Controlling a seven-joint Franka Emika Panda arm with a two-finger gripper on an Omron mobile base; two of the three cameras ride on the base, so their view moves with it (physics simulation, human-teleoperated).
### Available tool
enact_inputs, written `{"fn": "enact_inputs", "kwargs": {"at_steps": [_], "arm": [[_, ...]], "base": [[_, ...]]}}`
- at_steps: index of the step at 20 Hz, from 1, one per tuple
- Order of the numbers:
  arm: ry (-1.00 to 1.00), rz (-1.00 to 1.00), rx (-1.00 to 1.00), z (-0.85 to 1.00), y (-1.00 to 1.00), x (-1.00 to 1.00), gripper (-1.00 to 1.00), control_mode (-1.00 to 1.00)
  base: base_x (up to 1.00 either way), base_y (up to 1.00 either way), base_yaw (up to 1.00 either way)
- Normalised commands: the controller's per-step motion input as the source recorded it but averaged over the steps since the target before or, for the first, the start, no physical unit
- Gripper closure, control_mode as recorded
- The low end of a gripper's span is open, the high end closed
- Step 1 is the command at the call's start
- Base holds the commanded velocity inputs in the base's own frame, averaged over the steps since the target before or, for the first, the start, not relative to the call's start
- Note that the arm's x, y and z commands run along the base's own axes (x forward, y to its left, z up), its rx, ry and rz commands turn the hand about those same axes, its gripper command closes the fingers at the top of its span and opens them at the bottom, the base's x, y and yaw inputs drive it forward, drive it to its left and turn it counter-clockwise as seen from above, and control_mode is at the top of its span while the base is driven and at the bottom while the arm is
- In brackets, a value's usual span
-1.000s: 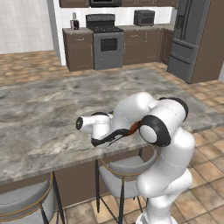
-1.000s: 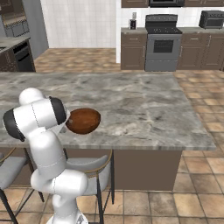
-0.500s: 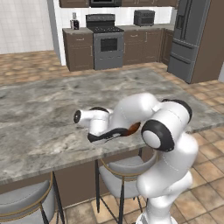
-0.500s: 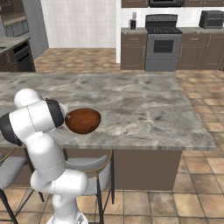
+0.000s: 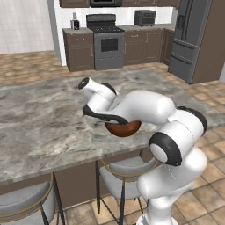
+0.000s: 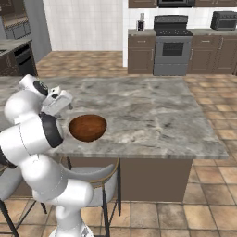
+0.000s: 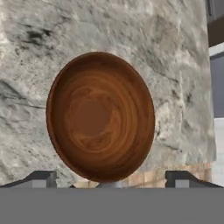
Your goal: Pick up the bowls from the cabinet and place each bowl in front of a stool on the dining counter.
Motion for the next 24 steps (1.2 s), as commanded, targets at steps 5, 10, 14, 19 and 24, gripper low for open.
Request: {"fn": "enact_inputs", "kwargs": {"at_steps": [5,10,14,19,24], "arm": [[0.2,-0.2,0.4,0.99,-0.09,-0.42,-1.0,-1.0],[0.15,-0.16,0.44,0.74,-0.1,-0.78,-1.0,-1.0],[0.0,-0.11,0.37,0.52,-0.09,-1.0,-1.0,-1.0],[-0.07,-0.1,0.11,0.12,-0.4,-1.0,-1.0,-1.0],[-0.09,-0.07,0.01,0.15,-0.48,-0.89,-1.0,-1.0]], "base": [[0.0,0.0,0.0],[0.0,0.0,0.0],[0.0,0.0,0.0],[0.0,0.0,0.0],[0.0,0.0,0.0]]}}
